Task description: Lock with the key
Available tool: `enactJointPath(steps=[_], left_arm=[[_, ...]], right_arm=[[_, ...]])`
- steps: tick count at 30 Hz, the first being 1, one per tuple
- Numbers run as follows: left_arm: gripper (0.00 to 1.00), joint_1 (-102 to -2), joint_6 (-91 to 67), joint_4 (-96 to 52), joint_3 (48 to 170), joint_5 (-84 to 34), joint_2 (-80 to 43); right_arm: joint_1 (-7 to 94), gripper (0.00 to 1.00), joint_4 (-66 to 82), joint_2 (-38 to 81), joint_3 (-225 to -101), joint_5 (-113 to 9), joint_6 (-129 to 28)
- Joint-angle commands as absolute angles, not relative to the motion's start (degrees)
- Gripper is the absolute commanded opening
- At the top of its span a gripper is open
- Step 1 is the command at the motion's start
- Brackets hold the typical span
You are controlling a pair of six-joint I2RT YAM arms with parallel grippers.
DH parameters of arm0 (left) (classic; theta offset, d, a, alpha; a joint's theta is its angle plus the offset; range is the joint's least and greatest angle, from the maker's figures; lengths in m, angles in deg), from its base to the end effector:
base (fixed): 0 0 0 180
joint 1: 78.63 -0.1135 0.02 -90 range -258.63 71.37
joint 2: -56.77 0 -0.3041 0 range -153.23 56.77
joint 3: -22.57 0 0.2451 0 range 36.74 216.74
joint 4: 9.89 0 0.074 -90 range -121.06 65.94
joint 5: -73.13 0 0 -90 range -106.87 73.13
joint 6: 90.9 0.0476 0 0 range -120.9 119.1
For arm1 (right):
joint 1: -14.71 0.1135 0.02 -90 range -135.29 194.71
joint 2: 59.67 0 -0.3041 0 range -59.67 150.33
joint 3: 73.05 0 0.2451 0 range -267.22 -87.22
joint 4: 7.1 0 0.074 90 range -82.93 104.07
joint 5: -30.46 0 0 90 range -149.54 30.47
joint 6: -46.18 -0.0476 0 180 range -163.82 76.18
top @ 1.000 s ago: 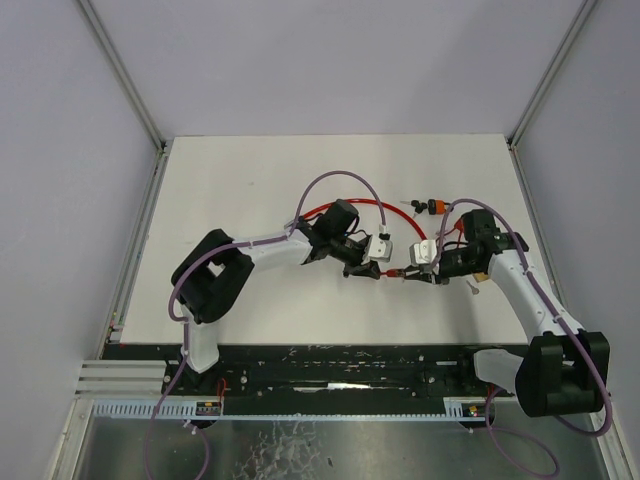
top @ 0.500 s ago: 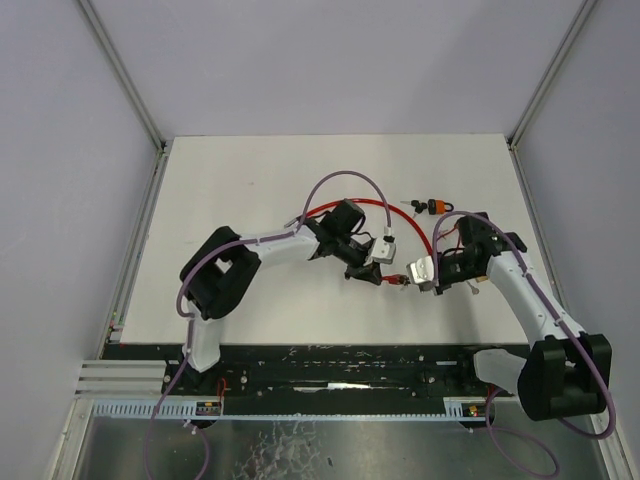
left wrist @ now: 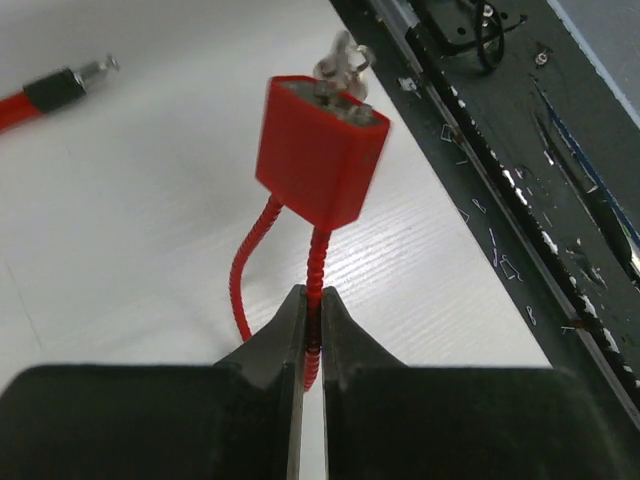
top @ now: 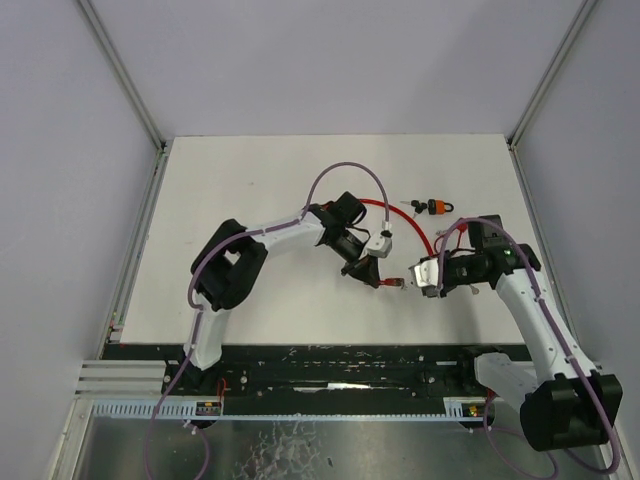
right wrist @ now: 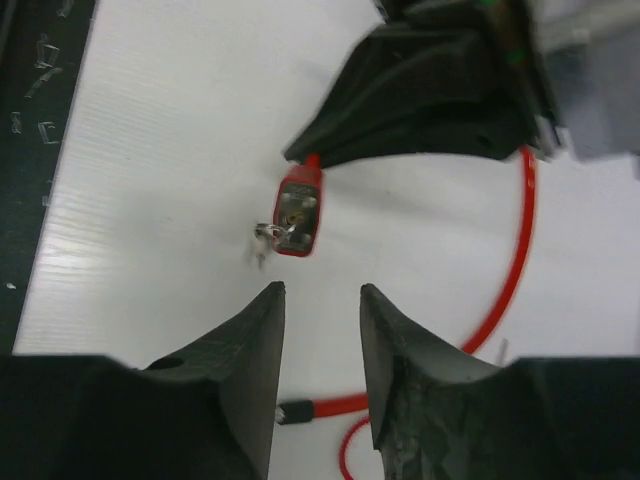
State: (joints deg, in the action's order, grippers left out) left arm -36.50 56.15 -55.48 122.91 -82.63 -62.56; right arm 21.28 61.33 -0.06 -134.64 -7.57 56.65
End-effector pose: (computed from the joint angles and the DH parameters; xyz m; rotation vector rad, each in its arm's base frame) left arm 0.2978 -0.3279 0.2144 1.9072 1.1971 -1.3630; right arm 0.1471 0.0547 0.2896 -1.8906 1.1216 0.3945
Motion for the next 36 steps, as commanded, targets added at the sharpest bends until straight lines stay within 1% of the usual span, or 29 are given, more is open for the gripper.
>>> enactJointPath(steps=[1, 2, 6, 8, 10, 13, 16, 20, 23, 24, 27, 32, 35, 36], left_arm=[[0.00, -37.6, 50.3, -47.3, 117.7, -80.4, -58.1], [0.00, -37.5, 48.8, -44.2, 116.2, -79.6, -57.0], [0.00, -37.2, 43.2, -33.3, 110.5, -76.8, -53.0], [0.00, -36.5, 41.9, -30.0, 108.7, -75.4, -51.6], [0.00, -35.5, 40.5, -27.2, 107.7, -73.3, -50.9], [0.00, -34.3, 39.3, -24.9, 107.0, -70.3, -50.8], [0.00, -33.5, 38.7, -24.1, 107.1, -69.2, -50.8], [0.00, -33.1, 38.0, -23.5, 107.2, -68.8, -51.0], [0.00, -33.0, 37.8, -23.3, 107.3, -68.6, -51.2], [0.00, -32.9, 37.7, -23.3, 107.3, -68.6, -51.1], [0.00, -33.0, 37.4, -22.4, 106.9, -68.4, -50.9], [0.00, -33.0, 36.9, -22.0, 106.9, -68.1, -50.8], [0.00, -33.0, 36.2, -20.8, 106.2, -68.0, -50.3], [0.00, -33.0, 35.9, -20.2, 105.9, -68.0, -50.1]], right_arm=[[18.8, 0.54, 53.9, -5.5, -135.1, -4.8, 41.1], [18.7, 0.61, 53.4, -6.3, -134.5, -3.9, 40.7], [18.7, 0.79, 52.7, -6.8, -132.5, 0.7, 40.3], [18.7, 0.85, 53.7, -5.6, -131.6, 4.0, 41.3], [19.0, 0.87, 55.7, -3.5, -131.2, 6.9, 44.1], [20.0, 0.86, 56.4, -0.6, -132.1, 7.0, 44.7], [21.3, 0.82, 51.8, 0.0, -131.6, 5.7, 39.5], [24.4, 0.78, 43.1, -1.2, -128.7, 0.4, 31.5], [26.1, 0.71, 41.4, -0.4, -128.3, -2.4, 30.1], [26.5, 0.66, 41.1, 0.1, -128.3, -3.5, 30.0], [27.0, 0.58, 41.0, 0.6, -128.6, -6.1, 30.1], [27.1, 0.41, 39.3, -0.7, -128.0, -6.3, 29.5], [27.0, 0.27, 39.7, -0.3, -128.3, -6.6, 30.1], [27.0, 0.20, 40.4, -0.2, -128.5, -6.3, 30.5]])
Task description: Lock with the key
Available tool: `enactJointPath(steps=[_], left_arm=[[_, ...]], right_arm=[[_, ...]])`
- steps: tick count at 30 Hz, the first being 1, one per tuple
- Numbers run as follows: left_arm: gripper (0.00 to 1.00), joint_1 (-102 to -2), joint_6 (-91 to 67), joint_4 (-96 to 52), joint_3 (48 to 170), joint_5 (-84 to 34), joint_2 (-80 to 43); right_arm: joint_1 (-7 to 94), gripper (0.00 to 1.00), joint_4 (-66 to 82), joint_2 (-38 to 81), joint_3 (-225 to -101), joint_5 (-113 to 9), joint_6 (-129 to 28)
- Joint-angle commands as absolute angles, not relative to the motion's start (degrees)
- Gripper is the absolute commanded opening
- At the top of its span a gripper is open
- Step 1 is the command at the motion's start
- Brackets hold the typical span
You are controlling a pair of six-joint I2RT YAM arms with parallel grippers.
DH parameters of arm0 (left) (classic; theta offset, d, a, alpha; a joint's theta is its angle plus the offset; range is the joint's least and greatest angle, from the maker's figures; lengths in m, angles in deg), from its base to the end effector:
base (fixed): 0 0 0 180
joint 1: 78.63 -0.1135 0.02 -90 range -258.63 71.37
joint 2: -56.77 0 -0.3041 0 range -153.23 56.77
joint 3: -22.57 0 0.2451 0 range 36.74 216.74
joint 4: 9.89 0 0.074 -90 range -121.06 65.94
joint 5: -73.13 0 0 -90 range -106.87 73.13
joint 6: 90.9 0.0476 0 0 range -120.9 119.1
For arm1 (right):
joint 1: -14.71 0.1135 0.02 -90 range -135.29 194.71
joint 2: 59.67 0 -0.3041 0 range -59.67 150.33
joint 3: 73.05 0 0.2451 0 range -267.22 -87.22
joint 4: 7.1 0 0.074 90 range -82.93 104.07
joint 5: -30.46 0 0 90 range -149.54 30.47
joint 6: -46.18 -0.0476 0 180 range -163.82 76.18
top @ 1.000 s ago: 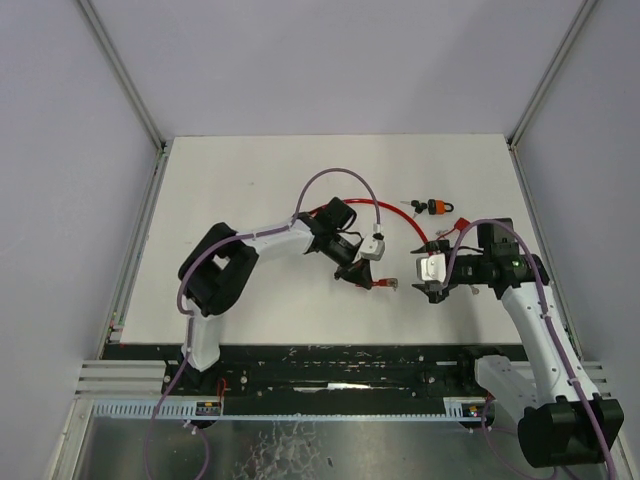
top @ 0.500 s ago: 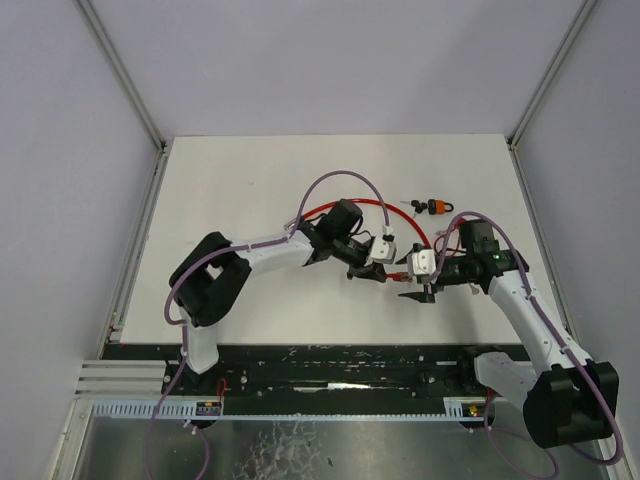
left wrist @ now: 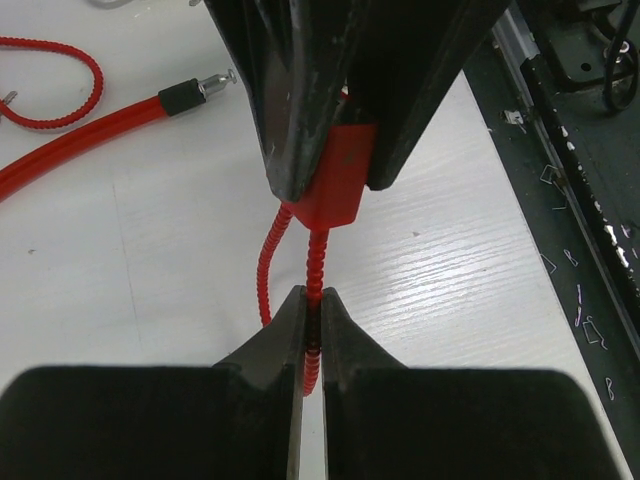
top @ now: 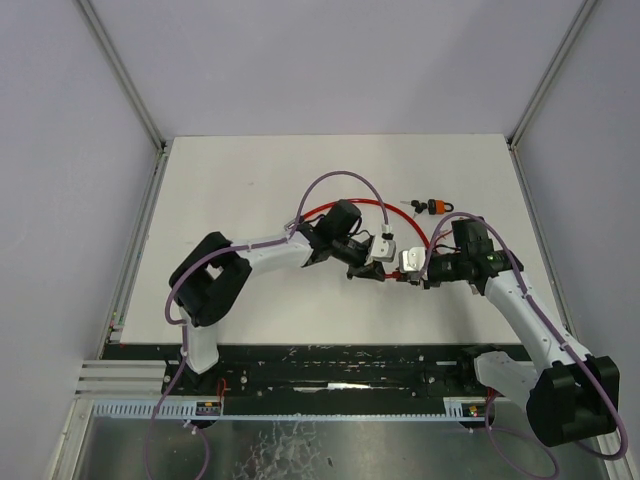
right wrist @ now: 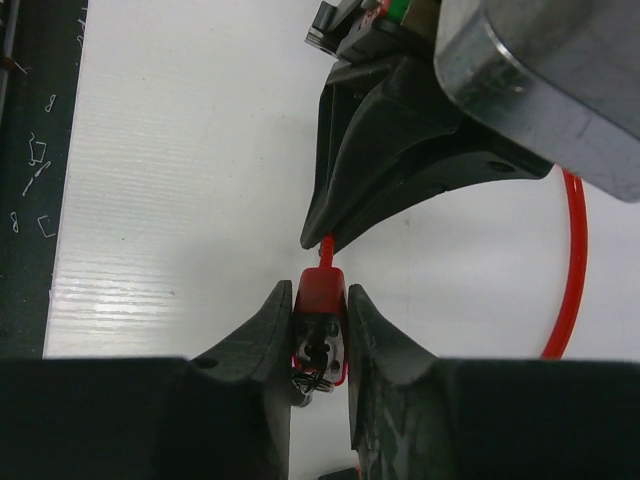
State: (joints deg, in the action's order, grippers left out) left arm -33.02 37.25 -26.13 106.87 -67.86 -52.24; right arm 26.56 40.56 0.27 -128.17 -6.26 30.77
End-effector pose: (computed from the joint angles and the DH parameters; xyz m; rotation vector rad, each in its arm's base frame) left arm 0.2675 -0.3262 0.2304 1.7659 1.2758 -1.0762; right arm 0.1628 0.0731 0.2748 -1.6805 1.2714 0.5224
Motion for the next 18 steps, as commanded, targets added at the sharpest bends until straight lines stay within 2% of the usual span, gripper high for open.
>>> enactJointPath(steps=[1, 4, 5, 12, 18], left_arm=[[0.00, -33.0, 35.5, -19.6, 105.7, -68.0, -50.0], [0.03, -33.0, 34.6, -17.9, 104.9, -67.8, -49.4], [0.07, -33.0, 34.4, -17.5, 104.7, -67.5, -49.3], [0.55, -33.2, 29.4, -3.3, 96.5, -59.8, -45.0], [0.78, -33.7, 24.6, 22.0, 83.7, -56.0, -39.0]], right_arm=[[27.1, 0.16, 40.8, 0.1, -128.9, -6.2, 30.7], [27.0, 0.03, 42.1, 0.8, -130.0, -6.2, 30.2], [27.1, 0.00, 42.3, 1.0, -130.6, -6.0, 29.1], [26.2, 0.00, 44.5, 2.8, -134.3, -4.4, 24.0], [22.4, 0.00, 45.8, 1.9, -136.2, -0.3, 18.9]])
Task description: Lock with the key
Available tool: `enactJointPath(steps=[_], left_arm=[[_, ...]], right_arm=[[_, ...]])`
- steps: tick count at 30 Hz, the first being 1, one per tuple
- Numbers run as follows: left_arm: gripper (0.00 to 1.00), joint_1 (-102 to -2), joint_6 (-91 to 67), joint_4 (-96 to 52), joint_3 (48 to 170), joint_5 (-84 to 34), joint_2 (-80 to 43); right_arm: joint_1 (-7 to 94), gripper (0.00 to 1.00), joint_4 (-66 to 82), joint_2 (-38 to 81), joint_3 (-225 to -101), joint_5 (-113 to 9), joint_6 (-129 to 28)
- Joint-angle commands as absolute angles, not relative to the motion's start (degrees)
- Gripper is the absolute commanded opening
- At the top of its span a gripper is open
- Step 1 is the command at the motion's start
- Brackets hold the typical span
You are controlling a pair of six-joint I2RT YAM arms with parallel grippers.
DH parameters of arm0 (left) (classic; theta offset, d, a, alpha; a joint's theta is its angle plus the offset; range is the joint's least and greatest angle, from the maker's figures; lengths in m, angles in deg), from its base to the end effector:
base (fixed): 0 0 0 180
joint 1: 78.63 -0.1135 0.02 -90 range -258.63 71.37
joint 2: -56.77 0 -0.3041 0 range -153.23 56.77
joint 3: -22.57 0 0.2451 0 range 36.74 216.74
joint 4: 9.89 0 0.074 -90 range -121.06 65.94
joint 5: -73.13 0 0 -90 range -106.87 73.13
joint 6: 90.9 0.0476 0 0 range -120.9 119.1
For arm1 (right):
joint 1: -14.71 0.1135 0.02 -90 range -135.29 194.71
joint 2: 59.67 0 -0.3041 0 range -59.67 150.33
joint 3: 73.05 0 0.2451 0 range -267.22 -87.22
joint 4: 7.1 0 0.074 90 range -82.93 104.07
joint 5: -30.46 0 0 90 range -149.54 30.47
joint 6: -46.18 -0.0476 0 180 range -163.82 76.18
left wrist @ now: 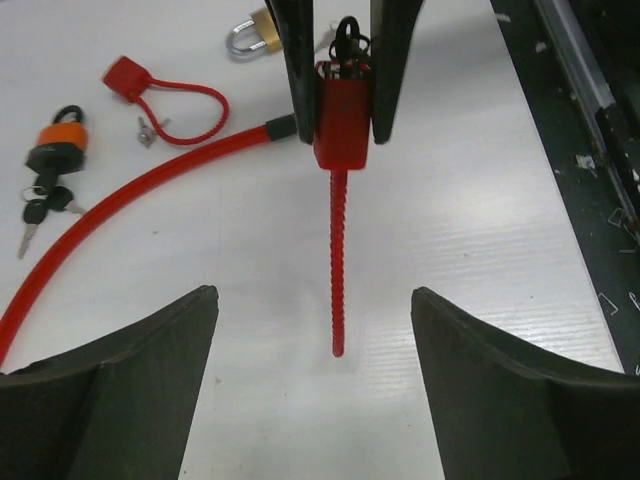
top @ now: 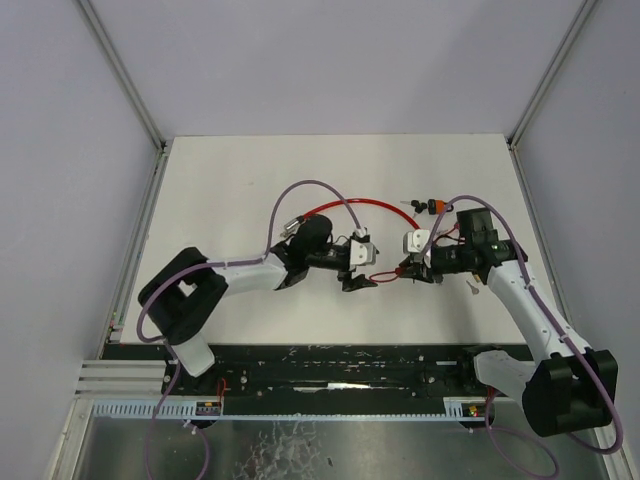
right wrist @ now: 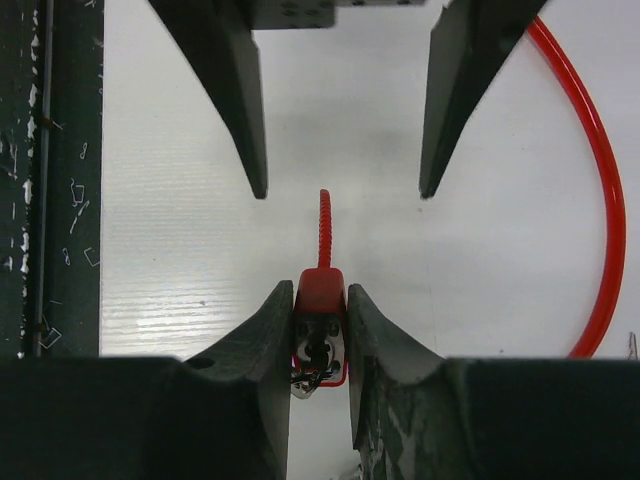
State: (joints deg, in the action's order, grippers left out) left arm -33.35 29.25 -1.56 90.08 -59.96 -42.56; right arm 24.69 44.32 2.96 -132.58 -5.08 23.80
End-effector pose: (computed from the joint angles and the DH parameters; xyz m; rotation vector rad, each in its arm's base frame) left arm 0.2424 -0.2910 0.2410 1.5597 1.2085 -0.9125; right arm 0.1745 0.0700 0.2875 -1.5826 1.4175 0.6219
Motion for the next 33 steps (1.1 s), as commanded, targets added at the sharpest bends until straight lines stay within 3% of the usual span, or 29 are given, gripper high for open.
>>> enactJointPath(steps=[1, 4, 7, 13, 19, 27, 33], left_arm=[[0.86, -33.7, 22.9, 27.8, 81.5, -55.5, -38.7], [1.00, -33.6, 16.2, 44.9, 76.3, -53.9, -39.5], [1.00, -33.7, 11.3, 53.0, 75.1, -53.8, -41.0], [0.99, -33.2, 8.9, 51.7, 77.5, -55.0, -44.3], [0.79, -31.9, 9.6, 38.6, 84.3, -56.3, -47.2], [0.70, -29.5, 13.3, 33.9, 88.2, -55.6, -52.4], [0.55, -29.2, 14.1, 33.2, 89.1, -54.7, -53.4]], right_arm=[[22.0, 0.00, 46.2, 1.8, -136.7, 0.2, 18.3], [21.0, 0.00, 46.8, 1.8, -137.7, 1.5, 16.0], [20.5, 0.00, 47.0, 2.0, -138.2, 2.3, 14.6], [20.3, 0.00, 46.5, 1.4, -138.6, 3.1, 13.8], [19.7, 0.00, 46.0, 0.3, -138.5, 3.6, 13.8], [19.0, 0.00, 44.4, -0.9, -138.2, 4.4, 11.5], [18.0, 0.00, 44.0, -1.7, -137.7, 6.0, 10.9]])
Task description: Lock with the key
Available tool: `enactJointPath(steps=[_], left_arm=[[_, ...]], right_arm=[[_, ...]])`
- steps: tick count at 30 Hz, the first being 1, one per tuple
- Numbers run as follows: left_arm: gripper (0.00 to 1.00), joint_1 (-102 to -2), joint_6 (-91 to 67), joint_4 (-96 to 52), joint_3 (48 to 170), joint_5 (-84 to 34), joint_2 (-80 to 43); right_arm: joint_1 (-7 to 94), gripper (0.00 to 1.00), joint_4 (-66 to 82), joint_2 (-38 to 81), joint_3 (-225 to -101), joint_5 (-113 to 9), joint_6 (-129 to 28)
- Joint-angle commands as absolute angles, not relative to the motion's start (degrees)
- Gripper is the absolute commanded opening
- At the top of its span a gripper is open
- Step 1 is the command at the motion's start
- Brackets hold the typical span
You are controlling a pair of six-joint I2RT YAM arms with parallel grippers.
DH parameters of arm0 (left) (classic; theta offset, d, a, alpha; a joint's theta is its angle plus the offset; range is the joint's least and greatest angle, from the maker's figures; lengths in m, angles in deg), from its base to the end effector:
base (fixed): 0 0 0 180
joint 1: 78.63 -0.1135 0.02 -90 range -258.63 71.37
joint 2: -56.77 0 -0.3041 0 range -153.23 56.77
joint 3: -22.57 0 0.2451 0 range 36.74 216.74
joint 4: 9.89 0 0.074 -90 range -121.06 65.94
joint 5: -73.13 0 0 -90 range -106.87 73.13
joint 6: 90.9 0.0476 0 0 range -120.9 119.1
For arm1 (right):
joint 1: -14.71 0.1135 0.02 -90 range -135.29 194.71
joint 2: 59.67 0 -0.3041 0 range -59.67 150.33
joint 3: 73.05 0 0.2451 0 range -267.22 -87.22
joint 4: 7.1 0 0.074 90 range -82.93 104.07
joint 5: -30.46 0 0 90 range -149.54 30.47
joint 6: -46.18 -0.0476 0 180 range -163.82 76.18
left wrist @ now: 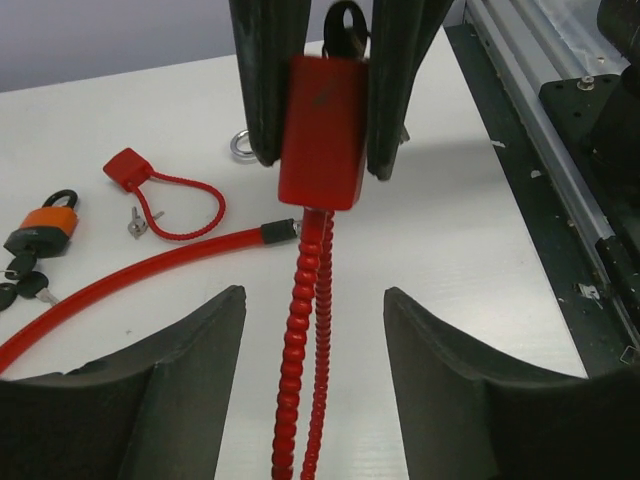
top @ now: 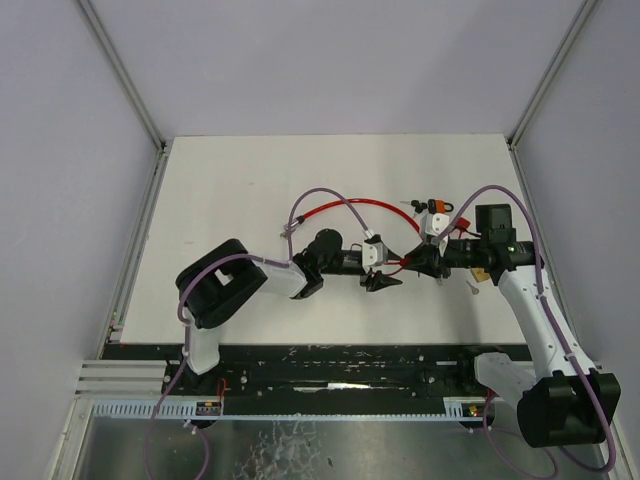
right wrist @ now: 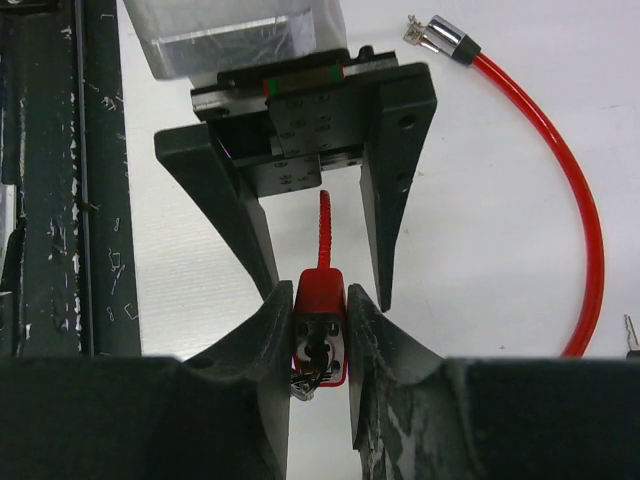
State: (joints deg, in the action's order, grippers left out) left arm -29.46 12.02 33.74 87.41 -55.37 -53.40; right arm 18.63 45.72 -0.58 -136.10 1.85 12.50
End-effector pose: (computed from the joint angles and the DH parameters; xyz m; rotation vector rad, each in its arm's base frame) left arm 0.2446 -0.3284 0.2213 1.2919 1.0928 -1.0158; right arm 0.1687 0.0534 0.3184 -1.3629 1.4780 0.7201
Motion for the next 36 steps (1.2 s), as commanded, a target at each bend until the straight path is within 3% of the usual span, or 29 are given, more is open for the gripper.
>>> enactJointPath(steps=[1, 4, 19, 25, 32, 34, 36], left_arm=[[0.53, -29.2, 14.4, 33.0, 89.1, -54.6, -53.3], [0.48, -29.2, 14.4, 33.0, 89.1, -54.7, -53.4], [0.52, -31.1, 11.3, 29.7, 89.5, -57.1, -50.8], [0.40, -31.1, 11.9, 24.0, 92.5, -59.8, -51.4], [0.56, -31.1, 12.6, 23.1, 92.1, -61.2, -50.7], [0.56, -31.1, 13.4, 22.8, 91.8, -62.2, -50.4], [0.50, -31.1, 13.9, 21.4, 92.4, -62.7, -50.4]], right_arm=[[18.0, 0.00, 44.0, -1.5, -137.6, 6.0, 11.0], [18.0, 0.00, 44.0, -1.2, -137.4, 6.1, 11.2], [17.9, 0.00, 44.1, -0.3, -136.1, 5.3, 13.1], [18.0, 0.00, 44.2, -0.1, -135.6, 4.9, 14.4], [18.0, 0.00, 43.9, 0.1, -135.2, 4.0, 15.2], [18.0, 0.00, 43.7, 0.2, -135.2, 3.5, 15.1], [18.0, 0.00, 43.7, 0.1, -135.2, 3.8, 15.0]])
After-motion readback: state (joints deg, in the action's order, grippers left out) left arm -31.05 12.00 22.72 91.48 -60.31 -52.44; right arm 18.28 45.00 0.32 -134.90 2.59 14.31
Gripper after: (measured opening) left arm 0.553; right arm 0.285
